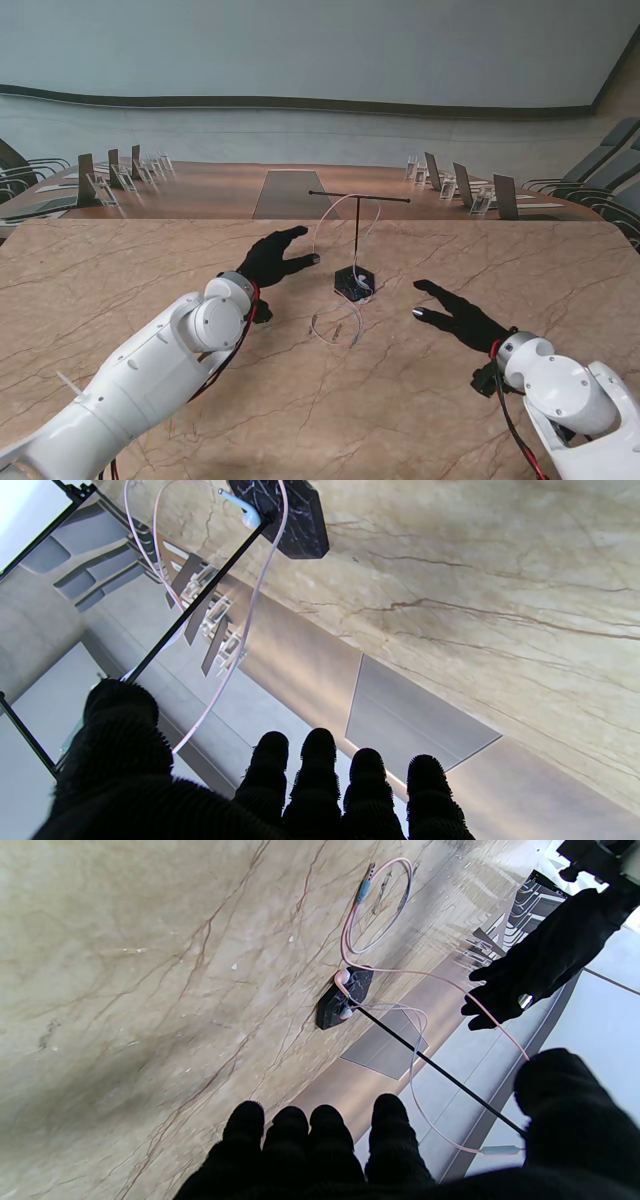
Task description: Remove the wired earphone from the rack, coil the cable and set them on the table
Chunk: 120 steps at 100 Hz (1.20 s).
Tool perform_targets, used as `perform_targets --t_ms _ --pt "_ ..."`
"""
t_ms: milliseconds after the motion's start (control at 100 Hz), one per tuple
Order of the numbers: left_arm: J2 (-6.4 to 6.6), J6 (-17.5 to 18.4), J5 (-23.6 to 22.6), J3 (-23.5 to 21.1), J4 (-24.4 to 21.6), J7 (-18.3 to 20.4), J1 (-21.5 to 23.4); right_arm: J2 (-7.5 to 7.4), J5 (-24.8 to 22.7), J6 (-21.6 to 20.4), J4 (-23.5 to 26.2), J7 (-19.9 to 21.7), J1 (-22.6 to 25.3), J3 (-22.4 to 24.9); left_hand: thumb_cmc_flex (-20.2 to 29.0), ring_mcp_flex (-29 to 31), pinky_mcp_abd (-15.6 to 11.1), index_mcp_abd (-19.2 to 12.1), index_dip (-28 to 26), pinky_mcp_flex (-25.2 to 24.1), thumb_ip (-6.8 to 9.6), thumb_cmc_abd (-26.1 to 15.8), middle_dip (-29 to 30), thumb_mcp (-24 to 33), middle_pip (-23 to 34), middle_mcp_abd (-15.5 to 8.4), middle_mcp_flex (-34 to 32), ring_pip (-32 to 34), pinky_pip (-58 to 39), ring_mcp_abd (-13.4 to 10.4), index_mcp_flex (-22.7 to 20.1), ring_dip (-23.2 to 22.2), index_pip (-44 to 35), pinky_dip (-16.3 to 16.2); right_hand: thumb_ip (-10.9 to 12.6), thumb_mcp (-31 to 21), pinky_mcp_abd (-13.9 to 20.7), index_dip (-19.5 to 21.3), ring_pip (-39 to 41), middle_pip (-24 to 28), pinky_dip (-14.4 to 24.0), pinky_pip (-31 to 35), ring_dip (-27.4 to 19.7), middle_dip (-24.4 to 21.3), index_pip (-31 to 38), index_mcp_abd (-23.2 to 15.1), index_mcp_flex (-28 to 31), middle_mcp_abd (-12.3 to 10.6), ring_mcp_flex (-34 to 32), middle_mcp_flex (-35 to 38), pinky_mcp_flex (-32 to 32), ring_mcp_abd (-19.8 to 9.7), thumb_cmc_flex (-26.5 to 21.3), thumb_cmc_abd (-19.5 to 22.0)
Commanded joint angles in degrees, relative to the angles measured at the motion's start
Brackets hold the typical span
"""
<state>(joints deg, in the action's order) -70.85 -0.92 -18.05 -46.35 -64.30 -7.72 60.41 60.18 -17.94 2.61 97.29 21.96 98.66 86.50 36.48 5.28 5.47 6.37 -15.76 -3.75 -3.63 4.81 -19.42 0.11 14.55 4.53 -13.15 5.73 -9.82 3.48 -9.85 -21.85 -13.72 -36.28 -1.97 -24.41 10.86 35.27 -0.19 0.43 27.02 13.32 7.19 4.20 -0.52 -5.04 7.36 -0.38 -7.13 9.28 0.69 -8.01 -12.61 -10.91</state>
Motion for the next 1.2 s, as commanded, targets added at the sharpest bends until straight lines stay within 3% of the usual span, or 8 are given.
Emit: perform_targets --t_ms 0,370,790,860,980,1050,1130,1190 --pt "-1.03 0.81 0.69 0.42 0.74 -0.43 -1.21 0.12 -0.19 0.13 0.07 0.14 -0.23 -0.14 0.71 -1.82 -1.46 -0.33 0.81 -0.63 1.08 1.44 1.0 -0.51 -0.93 -0.99 1.3 -1.08 0.4 -1.74 1.4 0.6 2.45 -0.92 -1.06 0.77 2.22 0.82 -0.8 -0.19 1.02 -1.09 0.02 -0.56 0.57 -1.01 0.36 -0.28 2.25 -0.4 0.5 -1.09 0.55 1.1" --pt "-3.12 3.87 3.24 3.87 6.93 -0.36 -6.82 0.04 -0.45 0.53 -0.2 0.52 -0.65 -0.11 0.74 -0.6 -0.72 -1.72 -0.4 -0.15 1.16 0.86 0.6 -0.26 -0.05 -1.2 0.22 -0.59 0.19 -1.56 0.81 0.41 0.79 -1.01 -1.06 0.77 2.16 1.12 -0.76 0.11 1.12 -1.04 0.13 -0.55 1.15 -0.94 0.49 -0.25 2.22 -0.26 0.51 -1.11 0.53 1.07" --pt "-4.3 5.22 5.84 4.99 6.82 -0.41 -8.15 0.02 -0.28 0.69 -0.33 0.68 -0.75 -0.28 1.79 5.85 1.55 -4.3 -9.69 2.55 1.17 -1.69 -5.28 3.38 5.11 -1.14 -8.32 4.39 -2.19 1.0 0.35 -4.17 -15.94 -4.31 -1.06 0.81 2.09 1.19 -0.7 0.62 1.3 -0.92 0.37 -0.46 2.89 -0.95 0.52 -0.13 2.23 -0.23 0.56 -1.02 0.46 1.13" --pt "-4.41 5.09 6.58 4.95 6.43 -0.14 -8.13 0.04 -0.24 0.77 -0.18 0.62 -0.56 -0.25 4.91 7.31 1.98 -5.29 -10.65 3.27 0.87 -3.49 -7.76 4.61 7.06 -1.02 -10.16 6.52 -3.01 1.59 -0.43 -6.1 -17.91 -5.08 -1.06 0.81 2.05 1.16 -0.7 0.69 1.34 -0.89 0.41 -0.44 3.33 -0.94 0.52 -0.11 2.21 -0.22 0.56 -0.98 0.4 1.09" --pt "-4.32 4.73 6.81 5.22 5.79 0.55 -8.29 0.11 -0.22 0.73 0.27 0.29 0.04 -0.07 17.02 9.78 2.59 -6.49 -12.16 4.36 0.77 -9.52 -12.95 -0.9 10.06 -0.77 -13.2 10.63 -5.03 2.82 -1.37 -9.86 -20.99 -6.47 -1.07 0.84 2.03 1.03 -0.69 0.83 1.44 -0.81 0.48 -0.4 4.14 -0.91 0.41 -0.11 2.22 -0.2 0.59 -1.01 0.34 1.13" --pt "-4.22 4.57 6.98 5.2 5.24 0.87 -8.16 0.14 -0.27 0.81 0.61 0.13 0.44 0.1 27.02 10.64 3.06 -8.03 -12.81 4.54 -0.53 -9.64 -14.89 -2.17 11.71 -0.68 -14.62 12.52 -6.59 3.44 -1.31 -10.78 -23.55 -6.7 -1.08 0.87 2.04 0.92 -0.69 0.89 1.48 -0.78 0.52 -0.38 4.64 -0.94 0.4 -0.12 2.23 -0.23 0.61 -0.95 0.29 1.09" --pt "-4.19 4.39 6.98 5.09 4.6 0.68 -7.86 0.15 -0.4 0.82 0.85 0.08 0.73 0.23 34.77 10.97 3.52 -10.6 -12.84 4.08 0.01 -8.83 -16.05 -2.11 12.65 -0.6 -15.47 13.38 -8.62 3.77 -1.15 -10.69 -26.37 -6.49 -1.08 0.89 2.0 0.75 -0.7 0.96 1.53 -0.75 0.56 -0.37 5.34 -0.89 0.42 -0.07 2.24 -0.22 0.63 -0.91 0.25 1.08" --pt "-4.12 4.26 6.63 5.06 4.15 0.43 -7.65 0.15 -0.39 0.72 0.88 0.04 0.81 0.26 37.37 11.56 3.78 -13.16 -13.23 3.59 0.9 -8.56 -23.28 -0.52 11.72 -0.38 -17.1 14.01 -11.21 3.97 -1.64 -10.48 -27.76 -5.55 -1.07 0.9 2.02 0.57 -0.69 1.01 1.56 -0.73 0.59 -0.35 6.03 -0.84 0.38 -0.09 2.22 -0.22 0.63 -0.93 0.2 1.14"
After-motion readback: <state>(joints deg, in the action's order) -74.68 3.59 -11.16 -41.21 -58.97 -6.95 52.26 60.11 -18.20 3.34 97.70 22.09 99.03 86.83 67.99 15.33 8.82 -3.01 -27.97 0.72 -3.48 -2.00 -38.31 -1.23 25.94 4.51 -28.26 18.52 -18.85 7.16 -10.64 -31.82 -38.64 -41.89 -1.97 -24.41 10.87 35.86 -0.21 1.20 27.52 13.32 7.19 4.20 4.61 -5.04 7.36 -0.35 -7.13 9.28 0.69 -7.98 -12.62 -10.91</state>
